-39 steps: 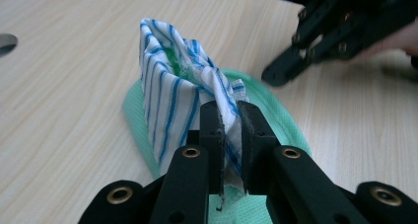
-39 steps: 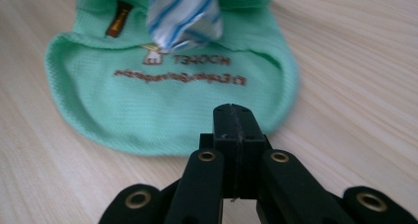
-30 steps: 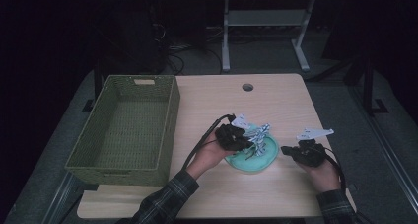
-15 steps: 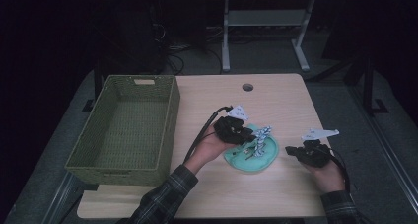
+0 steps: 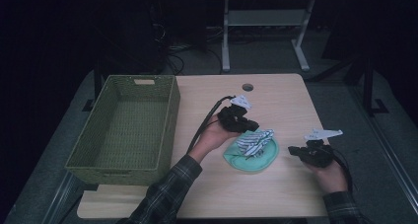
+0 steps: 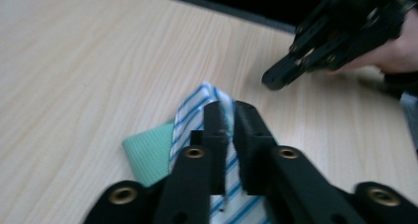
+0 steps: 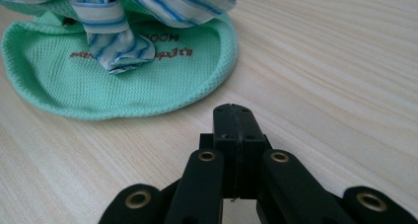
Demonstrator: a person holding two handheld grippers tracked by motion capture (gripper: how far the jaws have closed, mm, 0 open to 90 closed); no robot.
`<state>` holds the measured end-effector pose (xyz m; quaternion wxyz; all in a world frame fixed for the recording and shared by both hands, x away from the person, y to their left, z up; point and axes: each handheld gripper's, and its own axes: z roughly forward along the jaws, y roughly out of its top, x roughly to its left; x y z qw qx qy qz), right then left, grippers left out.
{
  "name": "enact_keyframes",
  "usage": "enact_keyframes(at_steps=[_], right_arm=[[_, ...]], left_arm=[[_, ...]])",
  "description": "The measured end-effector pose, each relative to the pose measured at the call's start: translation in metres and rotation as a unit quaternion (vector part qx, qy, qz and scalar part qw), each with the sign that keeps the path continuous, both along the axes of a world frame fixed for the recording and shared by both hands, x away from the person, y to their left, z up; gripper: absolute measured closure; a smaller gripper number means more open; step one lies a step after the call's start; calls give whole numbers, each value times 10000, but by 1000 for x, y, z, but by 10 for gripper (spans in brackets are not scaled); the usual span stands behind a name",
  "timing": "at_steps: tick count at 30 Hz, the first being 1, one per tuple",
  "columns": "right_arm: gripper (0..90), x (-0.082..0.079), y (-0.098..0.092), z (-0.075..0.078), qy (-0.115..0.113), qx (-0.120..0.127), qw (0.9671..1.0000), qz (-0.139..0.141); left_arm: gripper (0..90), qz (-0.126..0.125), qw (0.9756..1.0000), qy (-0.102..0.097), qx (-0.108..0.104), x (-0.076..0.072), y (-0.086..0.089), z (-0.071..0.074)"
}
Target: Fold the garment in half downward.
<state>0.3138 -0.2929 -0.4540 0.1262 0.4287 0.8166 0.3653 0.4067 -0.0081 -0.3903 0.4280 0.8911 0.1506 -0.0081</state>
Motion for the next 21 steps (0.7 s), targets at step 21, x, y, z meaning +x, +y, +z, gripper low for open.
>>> enact_keyframes(at_steps=[21], right_arm=[[898, 0, -2, 1, -92, -14, 10000, -3]], left_arm=[[895, -550, 9961, 401, 557, -17, -40, -61]])
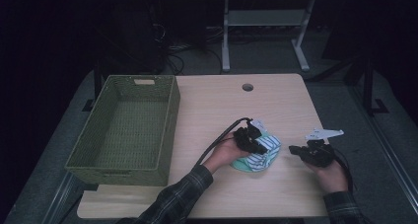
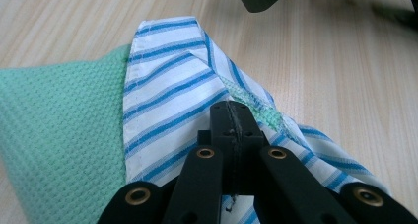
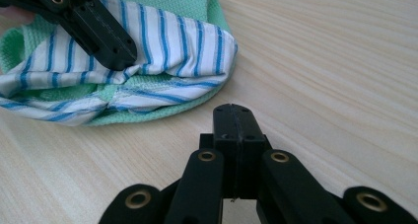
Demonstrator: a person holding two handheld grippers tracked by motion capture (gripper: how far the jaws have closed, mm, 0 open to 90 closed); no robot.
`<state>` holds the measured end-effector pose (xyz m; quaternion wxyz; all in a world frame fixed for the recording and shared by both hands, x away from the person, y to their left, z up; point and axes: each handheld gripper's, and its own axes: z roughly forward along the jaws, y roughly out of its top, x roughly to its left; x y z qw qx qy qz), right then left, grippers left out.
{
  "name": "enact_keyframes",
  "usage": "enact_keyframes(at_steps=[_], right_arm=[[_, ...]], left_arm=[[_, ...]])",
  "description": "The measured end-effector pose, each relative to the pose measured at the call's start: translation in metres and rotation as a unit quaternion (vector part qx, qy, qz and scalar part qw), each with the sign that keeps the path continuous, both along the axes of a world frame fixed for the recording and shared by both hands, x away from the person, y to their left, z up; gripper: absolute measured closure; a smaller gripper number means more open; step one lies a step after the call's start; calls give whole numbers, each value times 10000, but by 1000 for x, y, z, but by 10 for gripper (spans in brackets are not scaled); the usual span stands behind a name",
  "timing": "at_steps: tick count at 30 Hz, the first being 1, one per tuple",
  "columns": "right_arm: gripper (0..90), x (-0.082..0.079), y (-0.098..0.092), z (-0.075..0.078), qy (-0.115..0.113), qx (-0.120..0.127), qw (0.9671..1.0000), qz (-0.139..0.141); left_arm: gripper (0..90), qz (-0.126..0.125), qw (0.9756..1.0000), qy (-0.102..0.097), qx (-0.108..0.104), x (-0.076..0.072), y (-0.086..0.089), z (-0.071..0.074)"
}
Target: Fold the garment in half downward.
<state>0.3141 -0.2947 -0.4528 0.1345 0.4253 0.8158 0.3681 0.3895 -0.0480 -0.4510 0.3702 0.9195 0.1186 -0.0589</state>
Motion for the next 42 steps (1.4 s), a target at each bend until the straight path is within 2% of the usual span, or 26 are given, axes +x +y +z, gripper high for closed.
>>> enact_keyframes(at_steps=[6, 9, 11, 13, 17, 19, 26, 28, 31, 33, 37, 42], right_arm=[[898, 3, 3, 1, -7, 49, 10000, 76], [898, 7, 8, 4, -12, 65, 9999, 136], [898, 10, 11, 6, -43, 75, 9998, 195], [898, 13, 14, 7, -55, 160, 9996, 209], [898, 20, 22, 12, -100, 114, 9993, 329], [898, 24, 26, 14, -138, 177, 9990, 387], [899, 39, 43, 23, -263, 233, 9975, 612], [898, 44, 49, 26, -325, 320, 9968, 660], [898, 50, 59, 28, -260, 321, 9964, 736], [898, 54, 65, 27, -312, 336, 9958, 797], [898, 64, 78, 22, -239, 329, 9952, 889], [898, 77, 93, 14, -161, 379, 9947, 947]], left_arm=[[894, 174, 9998, -23, -136, 1, 15, 17], [894, 284, 9993, 55, -236, 0, 28, 19], [894, 401, 9989, 66, -228, -1, 36, 20], [894, 426, 9988, 48, -235, -2, 43, 22], [894, 559, 9980, -17, -291, -2, 55, 27], [894, 625, 9975, -22, -337, -4, 59, 29], [894, 743, 9966, -200, -303, -10, 72, 36], [894, 785, 9962, -247, -277, -13, 74, 36], [894, 806, 9961, -277, -236, -15, 77, 35], [894, 802, 9961, -329, -167, -15, 77, 34], [894, 896, 9951, -422, -55, -15, 75, 32], [894, 905, 9949, -427, 83, -13, 73, 24]])
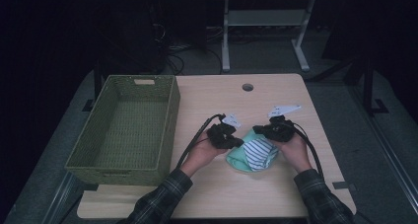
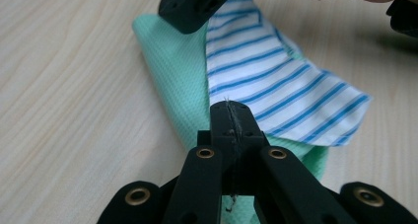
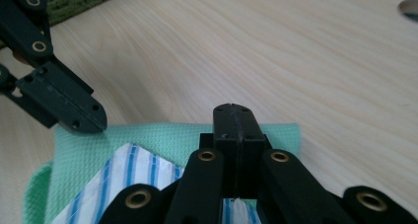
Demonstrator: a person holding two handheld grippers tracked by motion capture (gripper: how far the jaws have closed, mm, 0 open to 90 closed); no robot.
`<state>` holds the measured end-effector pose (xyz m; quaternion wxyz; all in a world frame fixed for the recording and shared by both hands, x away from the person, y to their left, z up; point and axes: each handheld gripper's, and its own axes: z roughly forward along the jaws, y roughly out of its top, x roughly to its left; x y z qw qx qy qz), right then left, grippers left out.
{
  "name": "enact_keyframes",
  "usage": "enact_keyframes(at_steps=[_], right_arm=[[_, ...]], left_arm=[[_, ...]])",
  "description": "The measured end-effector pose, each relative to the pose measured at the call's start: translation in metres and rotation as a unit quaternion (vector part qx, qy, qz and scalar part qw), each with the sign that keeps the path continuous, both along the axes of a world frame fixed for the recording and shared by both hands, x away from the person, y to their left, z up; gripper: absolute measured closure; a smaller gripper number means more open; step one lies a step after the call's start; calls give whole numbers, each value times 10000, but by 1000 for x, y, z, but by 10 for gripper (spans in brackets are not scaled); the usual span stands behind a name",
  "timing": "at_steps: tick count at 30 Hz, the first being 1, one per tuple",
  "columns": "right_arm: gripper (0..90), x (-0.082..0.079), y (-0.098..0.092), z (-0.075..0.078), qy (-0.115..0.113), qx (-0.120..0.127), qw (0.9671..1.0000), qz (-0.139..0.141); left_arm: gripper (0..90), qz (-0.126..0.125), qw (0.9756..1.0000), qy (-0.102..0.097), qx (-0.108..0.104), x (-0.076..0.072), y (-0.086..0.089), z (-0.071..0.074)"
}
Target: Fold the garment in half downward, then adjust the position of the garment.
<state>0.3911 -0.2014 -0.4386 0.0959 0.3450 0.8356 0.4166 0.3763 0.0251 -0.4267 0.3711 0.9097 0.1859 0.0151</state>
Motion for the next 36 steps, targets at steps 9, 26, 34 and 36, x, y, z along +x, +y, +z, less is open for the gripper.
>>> enact_keyframes(at_steps=[9, 26, 34, 36], right_arm=[[900, 10, 16, -26, 262, -516, 9983, -29], [899, 4, -7, -10, 48, -282, 9994, -211], [899, 2, -11, -16, 131, -438, 9989, -82], [899, 2, -11, -20, 196, -495, 9986, -30]], left_arm=[[895, -69, 9982, 17, 599, 5, -5, -25], [847, 49, 9996, 22, 262, -4, 6, -6], [832, -53, 9992, 93, 374, -20, 15, -5], [837, -43, 9990, 141, 430, -20, 16, -9]])
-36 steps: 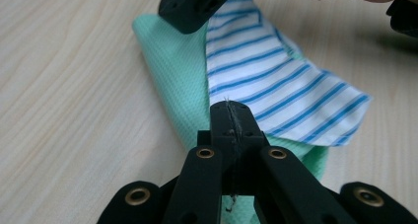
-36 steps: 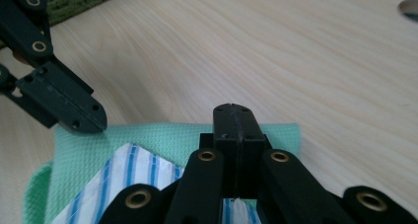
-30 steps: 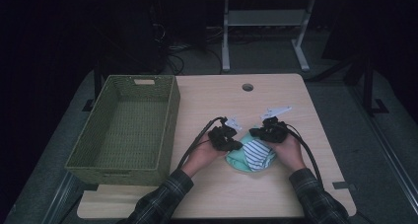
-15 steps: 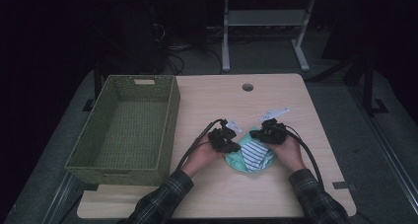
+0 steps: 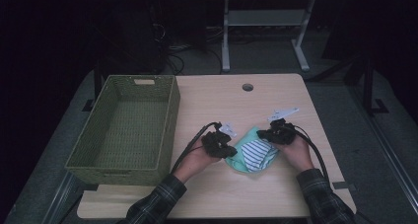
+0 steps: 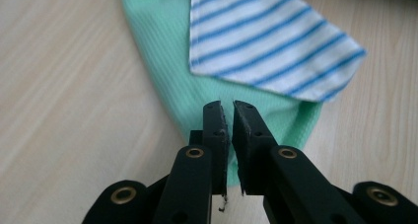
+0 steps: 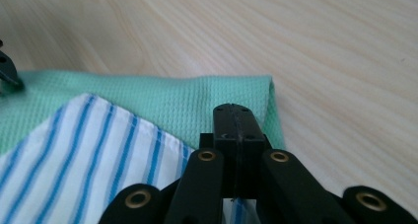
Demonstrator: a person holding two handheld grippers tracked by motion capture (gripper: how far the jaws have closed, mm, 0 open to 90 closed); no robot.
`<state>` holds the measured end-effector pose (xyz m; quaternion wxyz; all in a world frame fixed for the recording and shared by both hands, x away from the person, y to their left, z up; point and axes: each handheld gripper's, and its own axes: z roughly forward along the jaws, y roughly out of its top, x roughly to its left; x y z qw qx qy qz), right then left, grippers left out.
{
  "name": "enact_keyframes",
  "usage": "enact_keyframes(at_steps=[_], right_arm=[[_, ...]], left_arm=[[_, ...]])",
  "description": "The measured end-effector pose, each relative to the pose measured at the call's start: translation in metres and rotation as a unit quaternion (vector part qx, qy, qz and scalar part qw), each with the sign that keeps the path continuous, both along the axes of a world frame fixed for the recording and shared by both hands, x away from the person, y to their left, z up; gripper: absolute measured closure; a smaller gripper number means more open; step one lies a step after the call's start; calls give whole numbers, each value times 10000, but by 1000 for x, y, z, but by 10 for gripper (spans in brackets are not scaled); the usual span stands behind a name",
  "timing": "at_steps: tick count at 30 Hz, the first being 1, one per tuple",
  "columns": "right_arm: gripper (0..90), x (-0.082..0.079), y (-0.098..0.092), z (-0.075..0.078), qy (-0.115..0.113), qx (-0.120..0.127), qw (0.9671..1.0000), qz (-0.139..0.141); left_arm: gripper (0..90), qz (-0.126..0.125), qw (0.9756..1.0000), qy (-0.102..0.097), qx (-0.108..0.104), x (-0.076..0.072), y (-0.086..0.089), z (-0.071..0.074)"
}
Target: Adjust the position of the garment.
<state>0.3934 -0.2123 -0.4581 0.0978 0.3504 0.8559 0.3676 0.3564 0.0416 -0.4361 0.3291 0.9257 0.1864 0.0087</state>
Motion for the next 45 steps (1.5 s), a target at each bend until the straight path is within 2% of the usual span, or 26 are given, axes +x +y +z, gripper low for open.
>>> enact_keyframes(at_steps=[4, 6, 8, 9, 11, 12, 13, 14, 17, 21, 24, 27, 33, 38, 40, 41, 43, 45], right_arm=[[899, -1, -2, -2, 39, -127, 9999, -4], [899, -2, -4, -3, 49, -190, 9998, 3], [899, -3, -6, -3, 58, -202, 9998, 17], [899, -4, -7, -3, 75, -205, 9998, 7], [899, -7, -10, -3, 60, -218, 9997, -33], [899, -8, -13, -3, 61, -221, 9997, -13], [899, -10, -15, -3, 73, -234, 9997, -32], [899, -12, -17, -3, 77, -240, 9997, -43], [899, -18, -22, -2, 126, -257, 9996, -75], [899, -27, -29, -2, 193, -232, 9995, -96], [899, -34, -34, -2, 246, -194, 9995, -85], [899, -40, -36, -4, 307, -176, 9994, -63], [898, -49, -37, -2, 373, -164, 9991, 89], [898, -42, -47, 6, 324, 30, 9994, -74], [898, -37, -55, 10, 299, 167, 9992, -222], [898, -33, -58, 12, 244, 96, 9993, -281], [898, -28, -61, 15, 201, 187, 9990, -361], [898, -21, -63, 16, 125, 275, 9987, -422]], left_arm=[[848, 64, 9999, 36, 106, 3, -1, -8], [853, 105, 9999, -39, 131, 5, -2, -9], [855, 69, 9994, -171, 285, 7, -1, -9], [857, 133, 9995, -168, 221, 8, -2, -9], [860, 121, 9993, -198, 282, 12, -2, -10], [863, 203, 9994, -181, 205, 13, -4, -11], [864, 167, 9993, -205, 273, 15, -4, -11], [864, 243, 9993, -190, 210, 16, -5, -12], [866, 212, 9991, -236, 289, 23, -8, -11], [868, 299, 9989, -280, 218, 27, -13, -13], [871, 326, 9989, -280, 205, 31, -17, -14], [870, 315, 9984, -379, 273, 37, -19, -15], [869, 357, 9987, -341, 146, 49, -21, -18], [763, 377, 9990, -224, -82, 42, -9, -11], [704, 462, 9986, -251, -77, 37, -2, -6], [673, 466, 9986, -251, -67, 34, 1, -4], [614, 555, 9981, -248, -122, 29, 5, -3], [561, 532, 9983, -248, -58, 21, 11, 0]])
